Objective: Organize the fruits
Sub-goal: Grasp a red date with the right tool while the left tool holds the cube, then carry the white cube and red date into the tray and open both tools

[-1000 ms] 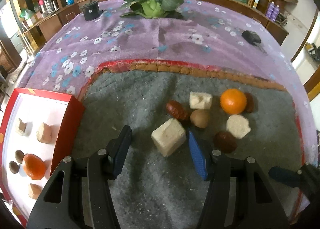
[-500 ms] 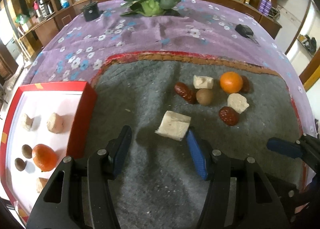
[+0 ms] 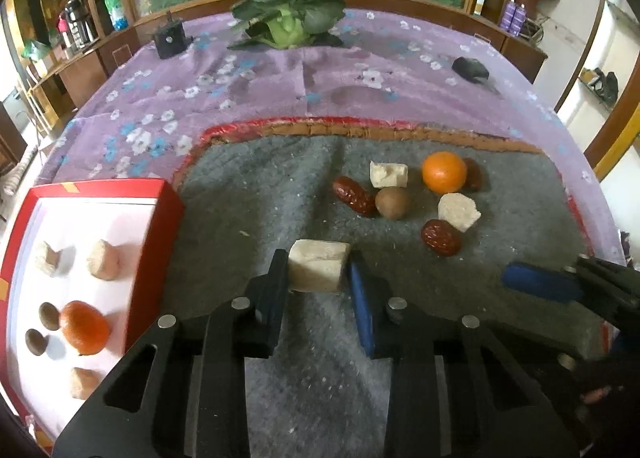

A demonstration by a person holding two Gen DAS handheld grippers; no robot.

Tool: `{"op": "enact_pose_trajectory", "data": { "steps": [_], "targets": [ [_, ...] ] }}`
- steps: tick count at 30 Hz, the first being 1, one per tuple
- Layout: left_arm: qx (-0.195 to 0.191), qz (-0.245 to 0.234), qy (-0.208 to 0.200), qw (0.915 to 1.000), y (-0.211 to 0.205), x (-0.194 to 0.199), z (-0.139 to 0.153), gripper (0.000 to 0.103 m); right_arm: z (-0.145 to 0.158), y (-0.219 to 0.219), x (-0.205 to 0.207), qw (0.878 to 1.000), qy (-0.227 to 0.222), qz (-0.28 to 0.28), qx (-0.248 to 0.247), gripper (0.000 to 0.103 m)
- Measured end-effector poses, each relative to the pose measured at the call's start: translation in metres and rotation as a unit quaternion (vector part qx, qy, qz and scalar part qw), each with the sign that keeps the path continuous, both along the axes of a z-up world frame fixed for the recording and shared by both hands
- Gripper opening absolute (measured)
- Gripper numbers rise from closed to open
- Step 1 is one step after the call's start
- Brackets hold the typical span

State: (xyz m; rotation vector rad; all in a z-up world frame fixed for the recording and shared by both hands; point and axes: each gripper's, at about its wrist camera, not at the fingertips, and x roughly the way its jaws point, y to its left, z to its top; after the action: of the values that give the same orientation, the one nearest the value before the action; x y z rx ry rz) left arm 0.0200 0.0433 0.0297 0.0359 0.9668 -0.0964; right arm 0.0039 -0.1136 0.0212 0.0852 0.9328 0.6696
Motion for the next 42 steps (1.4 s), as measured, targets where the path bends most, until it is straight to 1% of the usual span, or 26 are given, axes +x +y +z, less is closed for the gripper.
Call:
{"op": "enact_pose_trajectory", "data": {
  "steps": [2,4,7,9,11,13,17,21,22,27,30,33,39,42],
  "targets": [
    [0.003,0.001,-0.009,1.0,0.002,-0.007,0.006,0.029,-0.002,0.008,0.005,1.0,-0.003,0.001,-0.011,0.049],
    [0.008,0.004,-0.016,0.9998,0.004,-0.014,0.01,0.029,-0.005,0.015,0.013,1.0,-0.006,0.003,-0.021,0.049],
    [-0.001,0.009,-0.022,0.9997,0.013,-0.021,0.017,0.029,-0.007,0.027,0.025,0.999,-0.016,0.007,-0.043,0.045],
    [-0.001,0.017,-0.026,0.9995,0.018,-0.024,0.02,0.029,-0.008,0.034,0.033,0.998,-0.024,0.004,-0.058,0.04],
    [-0.002,0.024,-0.026,0.9994,0.023,-0.028,0.02,0.029,-0.01,0.037,0.036,0.997,-0.034,0.002,-0.074,0.029],
    [-0.006,0.034,-0.024,0.9991,0.029,-0.03,0.019,0.029,-0.01,0.039,0.034,0.995,-0.044,0.003,-0.086,0.025],
    [-0.012,0.037,-0.022,0.999,0.035,-0.034,0.018,0.029,-0.008,0.042,0.034,0.993,-0.045,0.009,-0.106,0.025],
    [-0.012,0.04,-0.028,0.9987,0.041,-0.039,0.02,0.029,-0.004,0.048,0.029,0.988,-0.075,0.027,-0.135,0.028],
    [-0.012,0.042,-0.028,0.9987,0.042,-0.04,0.02,0.029,-0.004,0.048,0.03,0.987,-0.076,0.028,-0.139,0.028],
    [-0.014,0.048,-0.025,0.9985,0.05,-0.043,0.02,0.029,-0.003,0.053,0.038,0.985,-0.085,0.041,-0.142,0.028],
    [-0.013,0.05,-0.026,0.9983,0.051,-0.043,0.022,0.029,-0.009,0.057,0.042,0.985,-0.075,0.047,-0.145,0.029],
    [-0.012,0.051,-0.027,0.9983,0.051,-0.044,0.022,0.029,-0.009,0.055,0.036,0.985,-0.076,0.041,-0.147,0.027],
    [-0.011,0.059,-0.031,0.9977,0.056,-0.047,0.023,0.029,0.003,0.047,0.014,0.992,-0.064,0.027,-0.101,0.027],
    [-0.011,0.063,-0.036,0.9973,0.061,-0.053,0.027,0.029,0.008,0.053,0.001,0.993,-0.065,0.029,-0.095,0.027]
  ]
}}
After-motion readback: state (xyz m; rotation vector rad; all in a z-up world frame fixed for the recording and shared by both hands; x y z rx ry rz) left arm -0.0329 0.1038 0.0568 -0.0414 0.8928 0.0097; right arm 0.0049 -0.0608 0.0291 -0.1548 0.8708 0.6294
